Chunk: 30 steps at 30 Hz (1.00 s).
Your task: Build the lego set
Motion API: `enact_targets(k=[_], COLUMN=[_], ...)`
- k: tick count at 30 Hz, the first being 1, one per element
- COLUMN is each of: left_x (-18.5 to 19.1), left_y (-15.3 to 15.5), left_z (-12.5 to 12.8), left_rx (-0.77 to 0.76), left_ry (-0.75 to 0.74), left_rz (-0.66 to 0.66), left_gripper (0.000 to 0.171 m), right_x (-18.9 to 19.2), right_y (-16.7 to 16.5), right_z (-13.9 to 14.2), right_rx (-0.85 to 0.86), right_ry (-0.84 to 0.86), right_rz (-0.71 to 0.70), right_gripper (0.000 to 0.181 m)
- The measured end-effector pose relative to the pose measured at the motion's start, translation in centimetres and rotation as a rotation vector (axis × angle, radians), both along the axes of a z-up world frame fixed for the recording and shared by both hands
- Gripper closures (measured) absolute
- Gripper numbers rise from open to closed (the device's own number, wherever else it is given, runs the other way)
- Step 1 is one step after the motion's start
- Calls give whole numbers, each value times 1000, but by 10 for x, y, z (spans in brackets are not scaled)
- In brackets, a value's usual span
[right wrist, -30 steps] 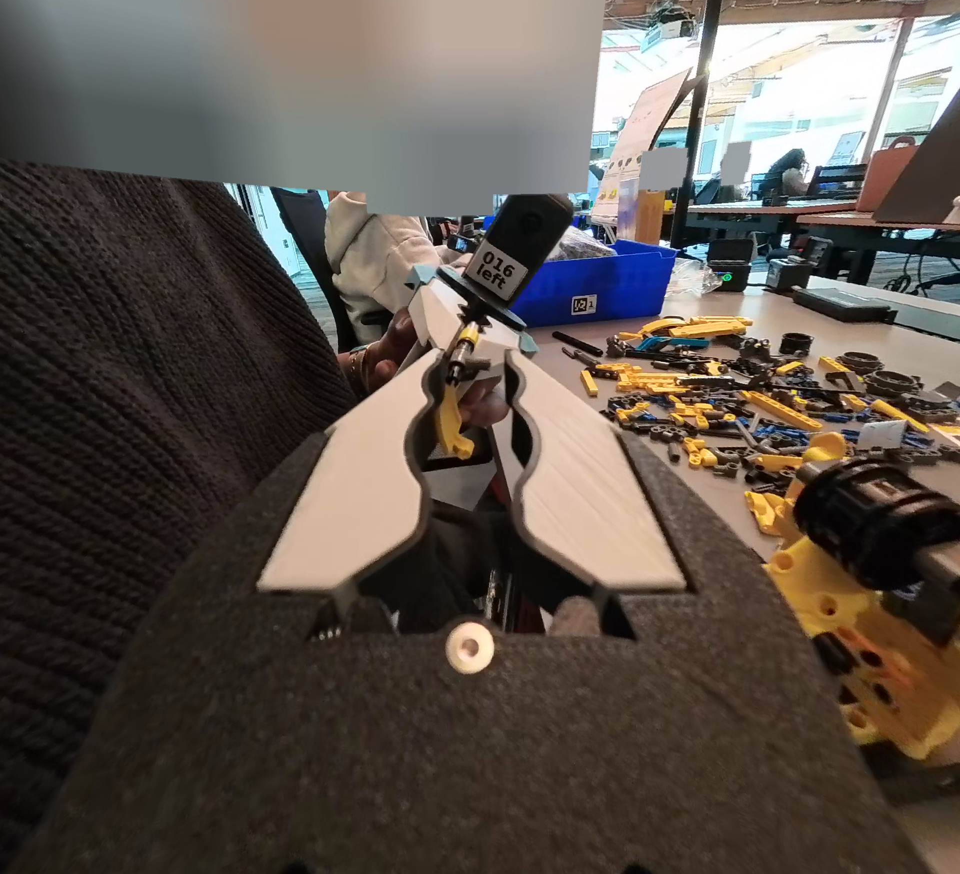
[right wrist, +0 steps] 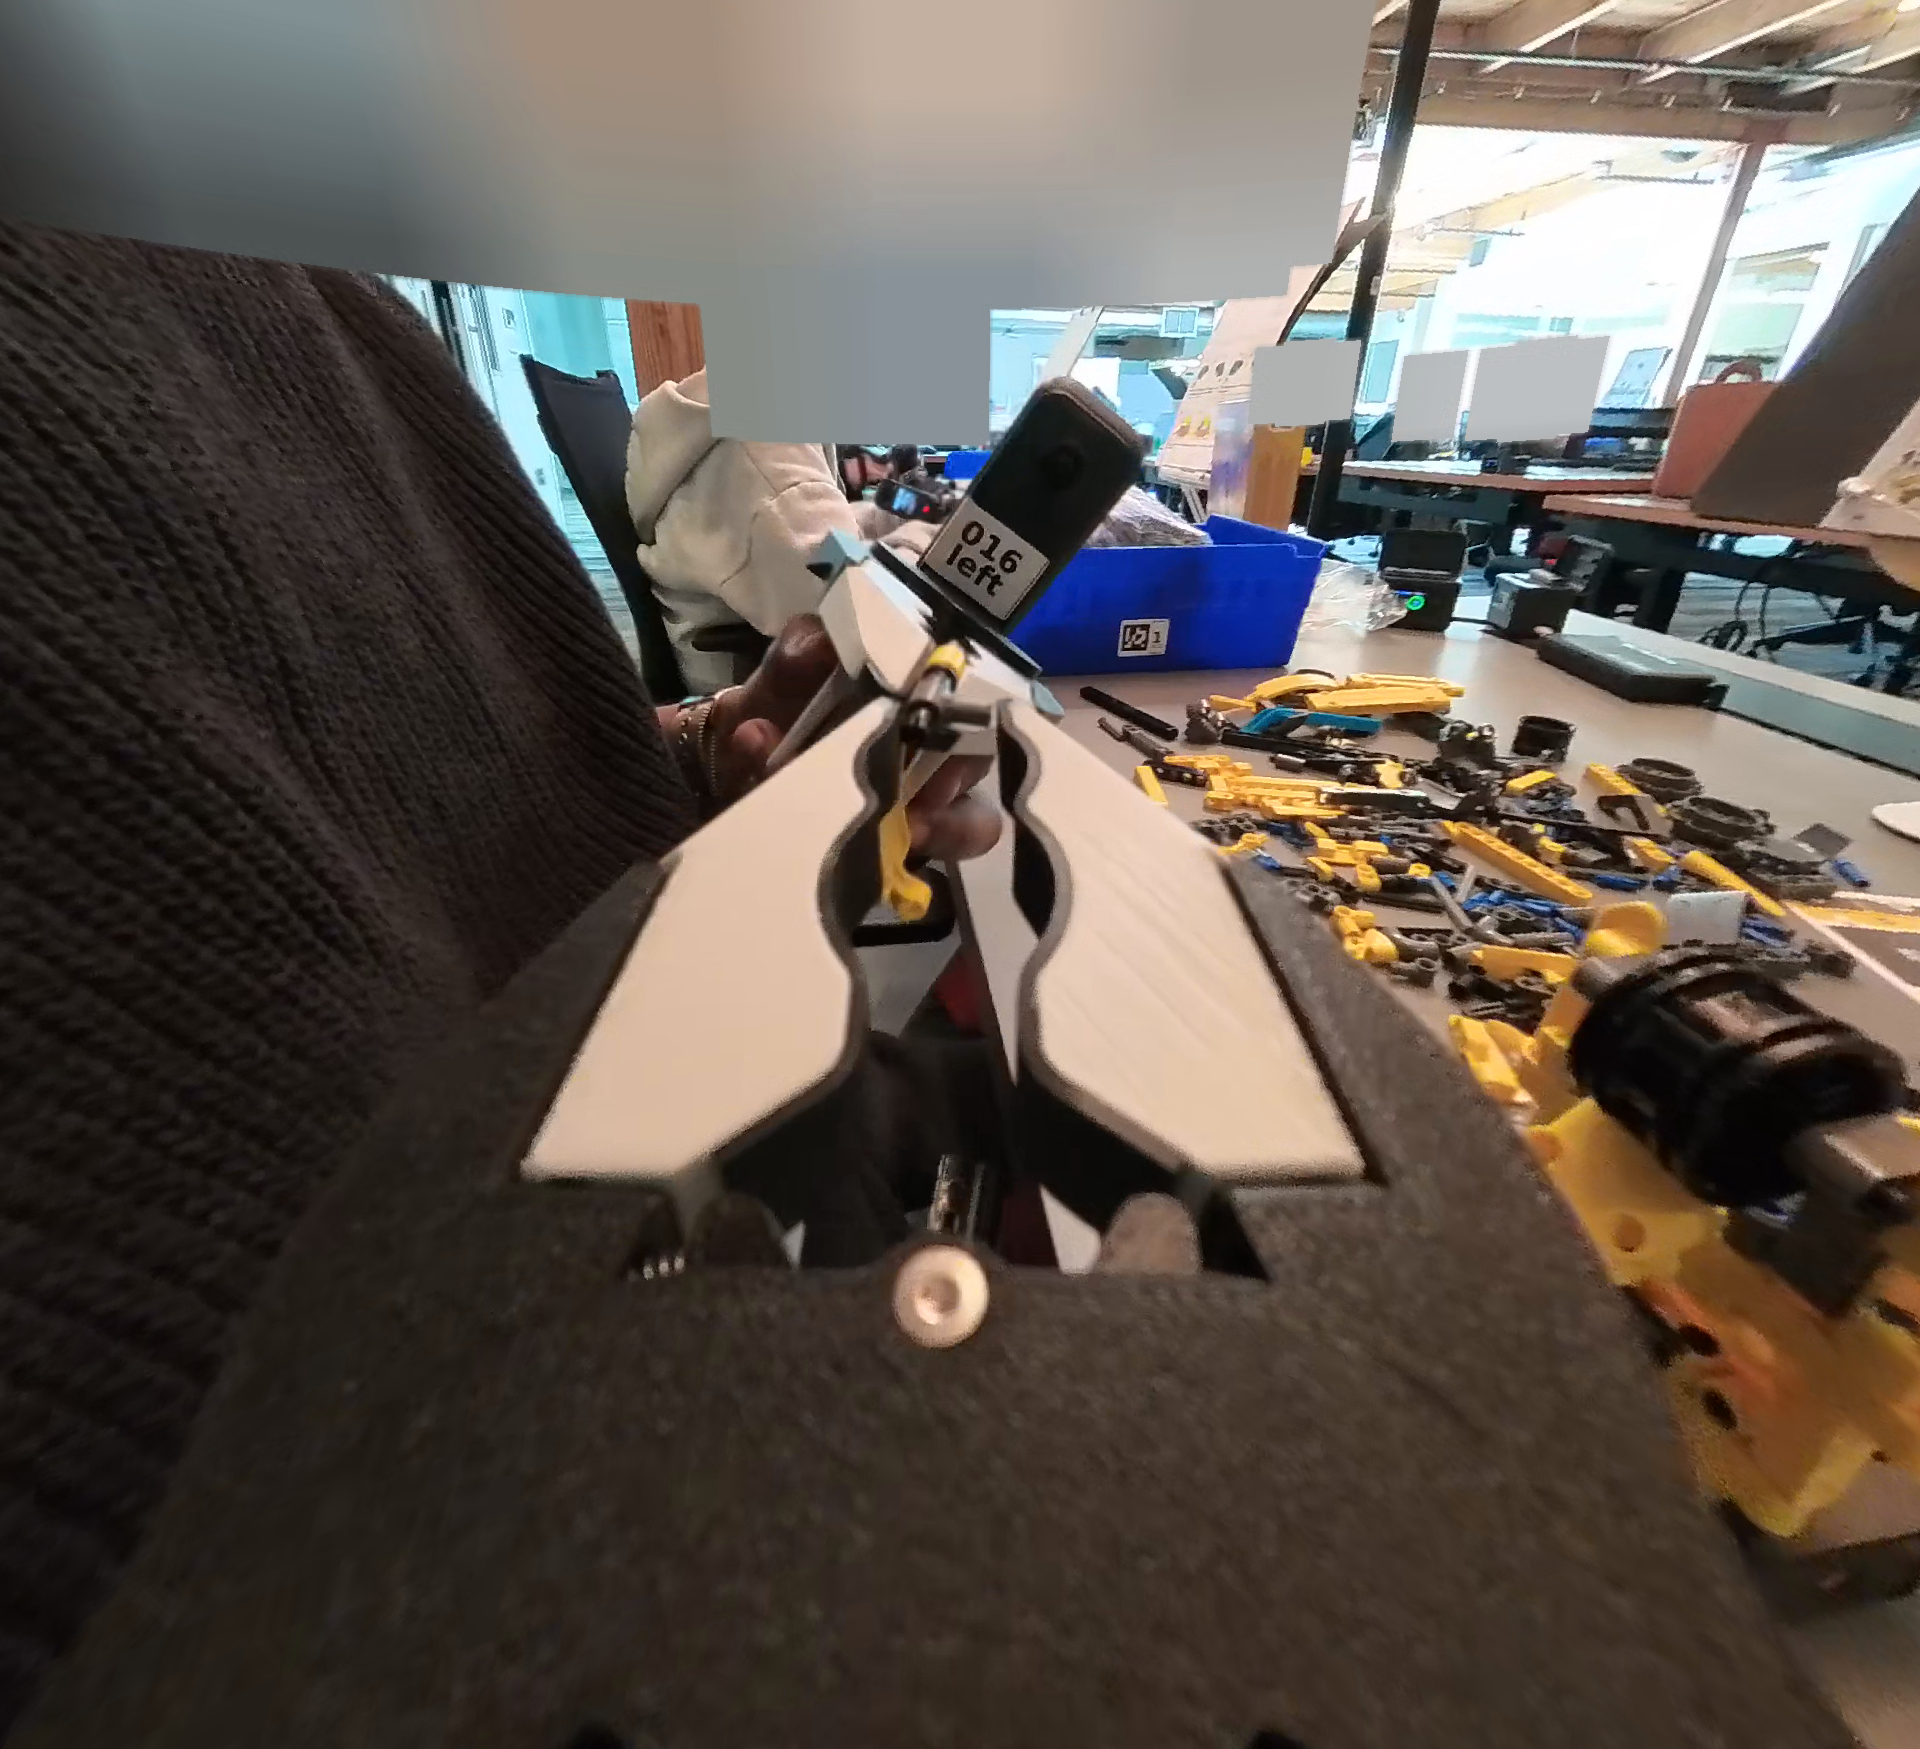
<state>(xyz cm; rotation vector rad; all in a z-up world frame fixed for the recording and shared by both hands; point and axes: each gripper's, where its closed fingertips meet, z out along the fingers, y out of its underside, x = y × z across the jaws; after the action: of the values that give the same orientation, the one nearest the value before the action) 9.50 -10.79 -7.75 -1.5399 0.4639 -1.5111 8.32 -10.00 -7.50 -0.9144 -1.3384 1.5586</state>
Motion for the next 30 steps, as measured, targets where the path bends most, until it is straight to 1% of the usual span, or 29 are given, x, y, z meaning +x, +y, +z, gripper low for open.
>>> enact_targets(k=[9,11,14,21,26,28,30], left_x=[2,1,-2,-2,-4,-6,-8], left_y=[0,2,6,5,4,5,4], left_z=[-4,-2,1,2,13,15,18], left_rx=[-30,-30,-32,-23,-5,8,25], left_ry=[9,-4,-16,-5,-56,-51,-33], left_rz=[-12,0,31,38,34,48,65], left_gripper=[168,167,162,154,149,147,145], right_x=[0,0,0,3,6,8,13], right_y=[0,1,2,2,0,1,3], right_z=[1,4,11,22,37,43,52], right_rx=[104,179,341,594,833,860,835], right_ry=[22,66,152,248,326,356,400], right_rz=[-51,-110,-244,-425,-587,-624,-655], right_gripper=[165,166,166,166,166,166,166])
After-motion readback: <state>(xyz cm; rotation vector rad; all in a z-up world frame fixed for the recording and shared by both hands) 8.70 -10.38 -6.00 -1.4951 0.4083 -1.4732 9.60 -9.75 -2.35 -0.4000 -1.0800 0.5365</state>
